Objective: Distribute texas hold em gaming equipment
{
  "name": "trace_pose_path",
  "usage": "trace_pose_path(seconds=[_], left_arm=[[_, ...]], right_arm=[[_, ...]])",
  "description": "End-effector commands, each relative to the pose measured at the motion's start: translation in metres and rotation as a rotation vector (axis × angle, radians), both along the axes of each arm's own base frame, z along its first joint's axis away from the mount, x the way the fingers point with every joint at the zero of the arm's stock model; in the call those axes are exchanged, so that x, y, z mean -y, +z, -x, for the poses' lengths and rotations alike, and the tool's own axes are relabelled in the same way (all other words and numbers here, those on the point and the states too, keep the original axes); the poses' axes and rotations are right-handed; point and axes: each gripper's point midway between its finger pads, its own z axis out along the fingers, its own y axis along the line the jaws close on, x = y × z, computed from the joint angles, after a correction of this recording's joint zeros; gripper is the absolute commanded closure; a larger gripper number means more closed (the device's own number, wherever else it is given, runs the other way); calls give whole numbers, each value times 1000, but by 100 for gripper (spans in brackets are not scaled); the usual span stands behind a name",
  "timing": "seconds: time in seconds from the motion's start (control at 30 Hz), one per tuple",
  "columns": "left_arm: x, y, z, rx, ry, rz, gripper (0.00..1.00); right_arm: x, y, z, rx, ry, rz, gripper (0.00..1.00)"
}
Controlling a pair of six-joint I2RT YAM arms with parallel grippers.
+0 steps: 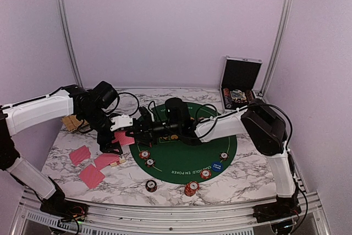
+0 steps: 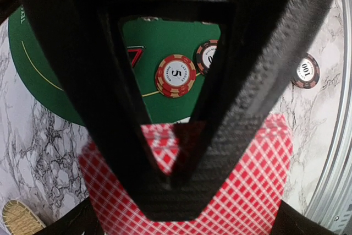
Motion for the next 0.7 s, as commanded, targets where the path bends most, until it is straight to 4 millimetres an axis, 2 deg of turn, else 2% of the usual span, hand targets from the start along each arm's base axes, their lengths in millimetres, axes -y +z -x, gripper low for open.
trace_pose_path(seconds=[0.0, 0.13, 0.3, 0.37, 0.53, 0.6, 0.67], left_arm=[[10, 14, -13, 89, 4, 60, 5], [13, 21, -18, 124, -5, 81, 6], [10, 20, -13, 132, -35, 77, 17], [12, 23, -10, 133, -51, 92, 25], [17, 26, -6, 148, -85, 99, 59], [16, 27, -8, 151, -78, 93, 61], [15, 25, -9, 154, -71, 82, 63]], right_arm=[[-9, 14, 6, 23, 33, -56, 100], [-9, 13, 5, 13, 32, -58, 100], [-9, 10, 6, 10, 32, -49, 100], [-9, 7, 5, 7, 28, -40, 100], [-9, 7, 4, 5, 24, -37, 100], [-9, 8, 5, 10, 25, -38, 99], [-9, 8, 5, 11, 26, -38, 93]])
